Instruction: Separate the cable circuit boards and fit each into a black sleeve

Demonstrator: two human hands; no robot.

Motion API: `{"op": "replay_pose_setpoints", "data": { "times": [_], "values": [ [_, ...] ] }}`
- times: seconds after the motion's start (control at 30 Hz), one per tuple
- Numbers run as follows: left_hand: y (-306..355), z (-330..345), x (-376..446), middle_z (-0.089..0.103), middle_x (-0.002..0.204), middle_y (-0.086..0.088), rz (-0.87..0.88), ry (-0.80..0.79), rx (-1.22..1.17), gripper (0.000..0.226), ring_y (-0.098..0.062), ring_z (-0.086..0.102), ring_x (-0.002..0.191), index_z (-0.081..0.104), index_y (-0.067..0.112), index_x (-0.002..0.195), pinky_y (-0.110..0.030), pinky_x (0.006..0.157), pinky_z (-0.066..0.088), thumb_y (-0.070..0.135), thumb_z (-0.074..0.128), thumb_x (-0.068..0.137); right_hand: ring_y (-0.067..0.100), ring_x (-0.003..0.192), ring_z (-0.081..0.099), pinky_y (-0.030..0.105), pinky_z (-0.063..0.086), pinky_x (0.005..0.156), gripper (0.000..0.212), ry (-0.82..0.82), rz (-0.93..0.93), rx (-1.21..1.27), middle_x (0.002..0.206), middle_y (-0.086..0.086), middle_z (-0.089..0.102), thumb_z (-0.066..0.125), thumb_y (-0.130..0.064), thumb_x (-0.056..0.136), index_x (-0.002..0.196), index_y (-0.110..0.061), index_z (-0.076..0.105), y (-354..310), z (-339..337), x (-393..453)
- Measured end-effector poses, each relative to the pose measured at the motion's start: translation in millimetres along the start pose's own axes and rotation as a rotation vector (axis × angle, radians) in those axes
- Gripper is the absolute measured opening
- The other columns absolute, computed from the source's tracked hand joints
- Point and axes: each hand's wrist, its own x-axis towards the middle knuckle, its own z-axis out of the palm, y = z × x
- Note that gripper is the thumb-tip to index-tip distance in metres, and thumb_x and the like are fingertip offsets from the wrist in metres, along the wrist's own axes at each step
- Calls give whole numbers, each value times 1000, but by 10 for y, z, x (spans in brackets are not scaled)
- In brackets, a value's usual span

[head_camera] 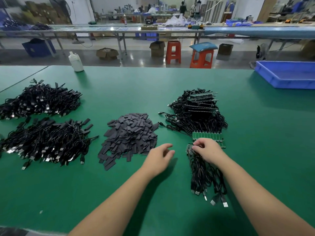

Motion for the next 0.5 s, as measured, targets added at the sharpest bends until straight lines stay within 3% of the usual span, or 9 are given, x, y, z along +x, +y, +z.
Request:
{"op": "replay_pose_setpoints", "data": {
  "times": [0.13,0.27,0.37,0.5],
  "values": [
    [363,215,109,68,112,5,-35,-63,-70,49,-9,61,95,48,24,142,-25,86,44,44,54,97,12,85,62,25,43,70,7,-6,-114,-12,92,-9,68,65,-29,93,98,-26,70,-177,-58,-70],
    [524,268,184,65,76,3,-69,-3,-39,22,-12,52,61,67,18,104,-28,60,43,34,53,97,4,70,58,22,40,60,12,37,-168,-22,79,-15,66,62,-30,93,93,-26,73,-226,-89,-107],
    [584,262,190,67,76,-4,-102,1,-52,21,-17,52,63,69,16,90,-28,60,44,32,56,96,6,74,58,21,39,61,14,66,-169,-57,79,-14,66,62,-30,94,90,-25,75,-211,-74,-106],
    [609,262,167,55,62,4,-132,41,-22,23,-14,46,56,64,24,75,-23,50,34,32,59,96,9,79,60,24,44,67,16,113,-144,-77,83,-11,70,62,-31,93,90,-25,77,-224,-23,-87]
  ]
}}
